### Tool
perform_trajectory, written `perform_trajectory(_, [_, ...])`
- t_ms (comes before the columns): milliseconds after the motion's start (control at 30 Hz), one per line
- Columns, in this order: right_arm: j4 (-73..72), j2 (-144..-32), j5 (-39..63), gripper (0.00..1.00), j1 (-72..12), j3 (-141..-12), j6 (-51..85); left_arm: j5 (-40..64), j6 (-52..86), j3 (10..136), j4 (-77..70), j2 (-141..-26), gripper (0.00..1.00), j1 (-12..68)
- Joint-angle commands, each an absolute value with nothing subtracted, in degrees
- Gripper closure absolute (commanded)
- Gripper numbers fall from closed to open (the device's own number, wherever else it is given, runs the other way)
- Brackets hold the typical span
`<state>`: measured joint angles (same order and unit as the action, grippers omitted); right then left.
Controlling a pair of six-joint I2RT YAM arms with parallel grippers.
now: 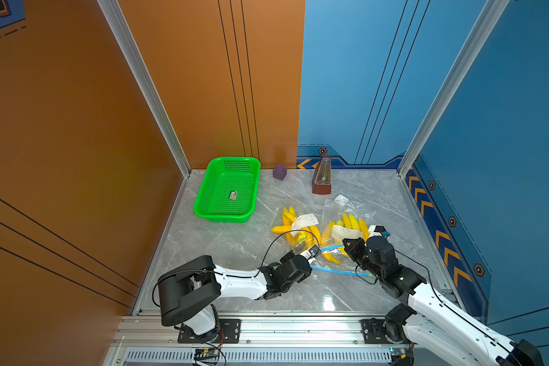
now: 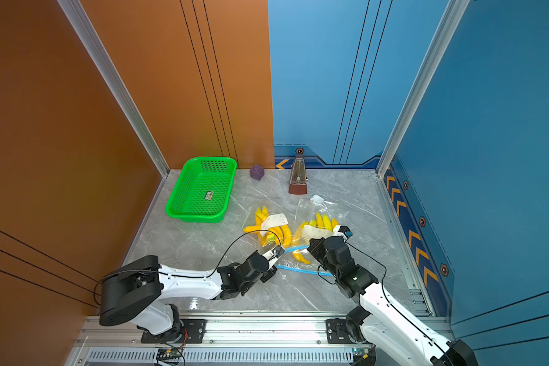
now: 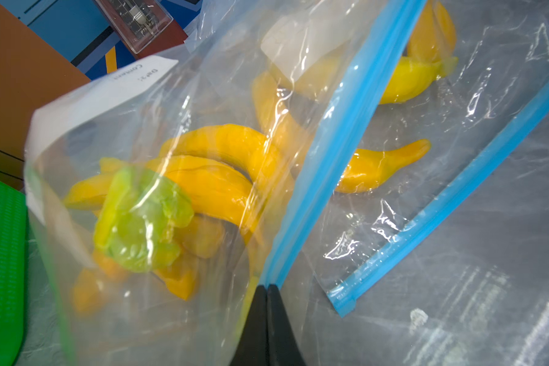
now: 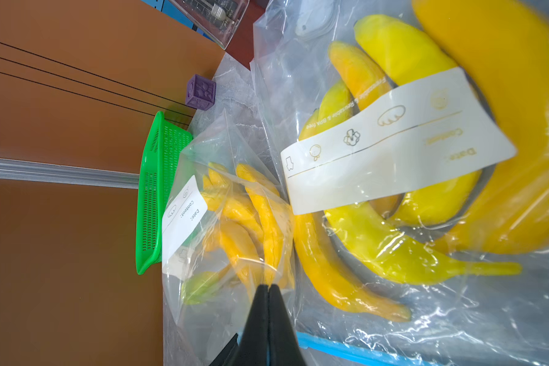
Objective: Open the zip-top bag and take out the banana
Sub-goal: Open the zipper of the food storage bag at the center of the board.
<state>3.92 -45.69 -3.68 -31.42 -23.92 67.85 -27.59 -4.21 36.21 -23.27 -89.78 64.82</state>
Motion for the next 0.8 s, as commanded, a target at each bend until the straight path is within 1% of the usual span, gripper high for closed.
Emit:
perform_trajectory(0, [5.64,-45.52,-6.15,1.0,-31.79,-23.11,66.57,-24.03,-3.83,36.77,-22.76,-88.17,0.99,64.31])
perform_trajectory(67, [5.78,-45.72,-6.49,1.0,-31.76,-23.03,66.27,-22.32,-3.62,36.39,-22.8,-87.61,1.0,64.31])
perform_trajectory(267, [5.56,-45.37,-6.6,1.0,-32.15,-22.64,66.45,-21.34,-3.37,36.29,-22.76,-88.26,1.0,63.23])
perform_trajectory(300, [5.62,-45.36,-6.6,1.0,-32.16,-22.76,66.43,-21.02,-3.47,36.41,-22.79,-88.61,0.99,63.15])
perform_trajectory(333, [5.59,-45.27,-6.6,1.0,-32.23,-22.82,66.45,-20.91,-3.65,36.57,-22.76,-89.05,0.93,63.05])
perform_trajectory(367, [5.62,-45.26,-6.65,1.0,-32.3,-22.97,66.45,-21.09,-3.78,36.82,-22.77,-89.37,0.91,63.06])
perform_trajectory(433, [5.54,-45.31,-6.59,1.0,-32.59,-22.95,66.53,-22.97,-3.91,37.71,-22.72,-90.68,0.89,63.05])
perform_trajectory(500, [5.52,-45.18,-6.51,1.0,-33.0,-23.02,66.62,-25.29,-3.76,38.62,-22.82,-91.69,0.81,63.15])
perform_trajectory(533, [5.61,-45.09,-6.6,1.0,-33.39,-23.2,66.62,-26.07,-3.72,39.0,-22.81,-92.23,0.79,63.08])
perform_trajectory(633, [5.87,-44.88,-7.1,1.0,-34.04,-23.29,66.79,-29.16,-3.75,40.11,-22.76,-93.57,0.8,63.28])
perform_trajectory(700, [6.14,-44.66,-7.53,1.0,-34.27,-23.21,66.8,-30.59,-3.68,40.5,-22.77,-94.04,0.88,63.24])
perform_trajectory(767, [6.38,-44.63,-7.75,1.0,-34.33,-23.16,66.71,-30.76,-3.71,40.62,-22.77,-94.2,0.92,63.22])
